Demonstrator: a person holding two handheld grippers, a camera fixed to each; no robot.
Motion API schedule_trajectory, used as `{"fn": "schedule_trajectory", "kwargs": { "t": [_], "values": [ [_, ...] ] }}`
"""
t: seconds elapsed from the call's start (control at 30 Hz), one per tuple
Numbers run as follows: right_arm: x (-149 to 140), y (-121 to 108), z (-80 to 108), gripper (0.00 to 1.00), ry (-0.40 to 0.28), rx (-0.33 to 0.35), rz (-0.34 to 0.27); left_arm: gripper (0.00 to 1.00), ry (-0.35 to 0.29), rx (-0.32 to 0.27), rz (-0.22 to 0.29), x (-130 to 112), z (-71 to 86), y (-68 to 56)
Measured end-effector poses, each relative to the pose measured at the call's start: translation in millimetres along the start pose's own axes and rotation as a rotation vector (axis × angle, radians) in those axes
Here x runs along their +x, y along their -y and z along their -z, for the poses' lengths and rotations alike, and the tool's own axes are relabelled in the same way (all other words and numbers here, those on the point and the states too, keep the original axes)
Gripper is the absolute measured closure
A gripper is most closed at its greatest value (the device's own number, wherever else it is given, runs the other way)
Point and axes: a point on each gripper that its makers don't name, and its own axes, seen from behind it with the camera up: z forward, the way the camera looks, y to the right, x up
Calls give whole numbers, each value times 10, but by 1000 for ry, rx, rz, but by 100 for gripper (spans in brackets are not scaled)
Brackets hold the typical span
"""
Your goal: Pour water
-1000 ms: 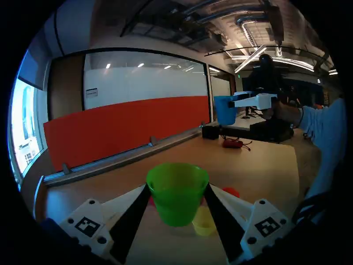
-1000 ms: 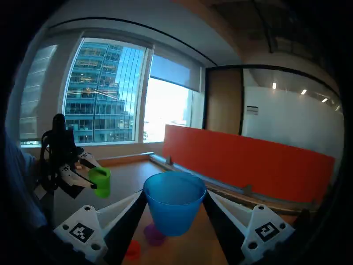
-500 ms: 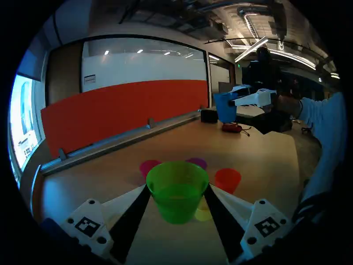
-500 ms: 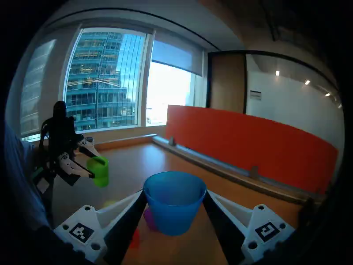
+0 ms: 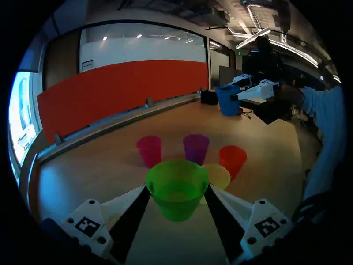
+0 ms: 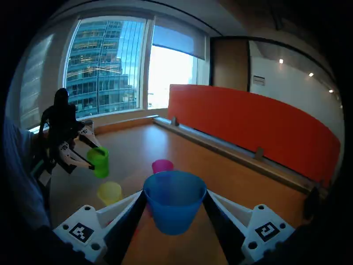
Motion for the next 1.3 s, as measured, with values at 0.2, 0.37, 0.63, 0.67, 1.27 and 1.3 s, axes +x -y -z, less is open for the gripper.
{"fn": "schedule_trajectory", "kwargs": {
  "t": [0.2, 0.37, 0.63, 0.67, 1.27, 1.3],
  "values": [
    [-145, 18, -52, 9, 31, 10, -7, 15, 39, -22, 1, -170, -74, -10],
    [-183, 10, -85, 9, 40, 11, -16, 15, 76, -31, -13, -315, -148, -13],
    [-229, 4, -123, 9, 51, 16, -30, 15, 120, -45, -22, -505, -263, -30],
    [-231, 10, -127, 9, 52, 19, -32, 15, 123, -48, -20, -519, -274, -34],
    [-289, -8, -237, 9, 67, 21, -39, 15, 134, -76, 12, -628, -291, -72],
    [-290, -6, -243, 9, 68, 21, -39, 14, 134, -76, 11, -629, -291, -72]
  ]
}}
